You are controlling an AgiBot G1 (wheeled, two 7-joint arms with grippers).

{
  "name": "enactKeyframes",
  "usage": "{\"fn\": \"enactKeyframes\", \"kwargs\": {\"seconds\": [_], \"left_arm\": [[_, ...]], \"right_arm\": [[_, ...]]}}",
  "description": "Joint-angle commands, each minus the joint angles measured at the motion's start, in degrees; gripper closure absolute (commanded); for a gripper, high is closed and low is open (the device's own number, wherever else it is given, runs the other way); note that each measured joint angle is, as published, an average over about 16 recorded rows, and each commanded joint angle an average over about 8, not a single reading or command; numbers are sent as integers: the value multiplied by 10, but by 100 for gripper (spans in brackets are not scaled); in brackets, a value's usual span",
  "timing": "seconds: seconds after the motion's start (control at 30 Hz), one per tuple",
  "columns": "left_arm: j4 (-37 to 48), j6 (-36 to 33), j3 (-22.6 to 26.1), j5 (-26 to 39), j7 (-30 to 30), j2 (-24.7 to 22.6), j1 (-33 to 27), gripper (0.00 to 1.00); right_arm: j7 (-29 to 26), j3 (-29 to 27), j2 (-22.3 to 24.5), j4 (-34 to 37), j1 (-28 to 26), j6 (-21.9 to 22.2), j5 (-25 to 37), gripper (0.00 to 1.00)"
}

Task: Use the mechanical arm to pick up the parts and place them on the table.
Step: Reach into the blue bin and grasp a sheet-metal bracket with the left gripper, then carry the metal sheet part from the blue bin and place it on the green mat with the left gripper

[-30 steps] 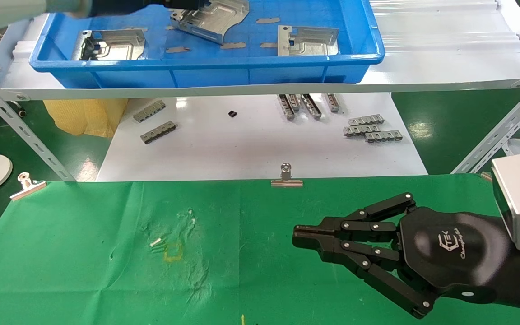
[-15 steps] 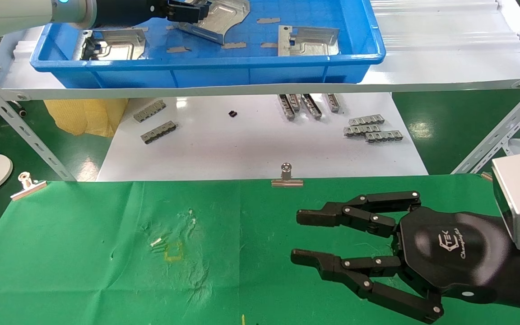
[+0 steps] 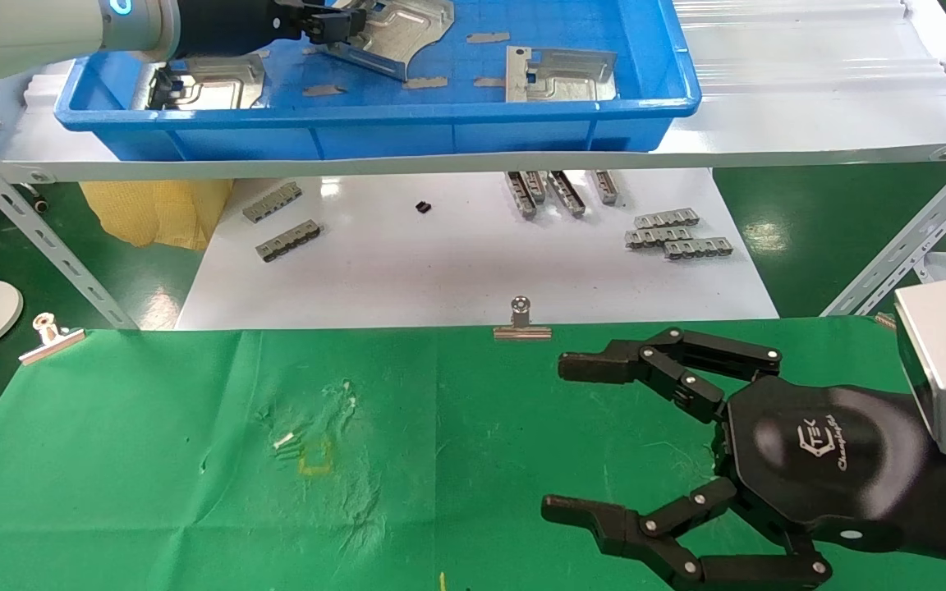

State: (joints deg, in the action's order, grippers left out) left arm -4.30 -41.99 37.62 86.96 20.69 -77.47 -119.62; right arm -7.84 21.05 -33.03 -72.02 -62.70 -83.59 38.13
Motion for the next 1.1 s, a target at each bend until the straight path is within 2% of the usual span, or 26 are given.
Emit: {"fn": "enactKeyframes", "kwargs": {"seconds": [0.03, 0.43, 0.63, 0.77, 1.1], "left_arm": [[-2, 3, 2, 1, 4, 0, 1, 100], [-21, 24, 9, -5, 26, 0, 8, 100], [-41, 10, -6, -32, 0, 16, 1, 100], [-63, -51, -20, -57, -47, 45, 2, 100], [-108, -275, -77, -155, -195, 151, 36, 100]], "right_arm": [[0, 0, 0, 0, 0, 0, 0, 0], [0, 0, 0, 0, 0, 0, 0, 0], [0, 0, 0, 0, 0, 0, 0, 0], [0, 0, 0, 0, 0, 0, 0, 0], [0, 0, 0, 0, 0, 0, 0, 0]]}}
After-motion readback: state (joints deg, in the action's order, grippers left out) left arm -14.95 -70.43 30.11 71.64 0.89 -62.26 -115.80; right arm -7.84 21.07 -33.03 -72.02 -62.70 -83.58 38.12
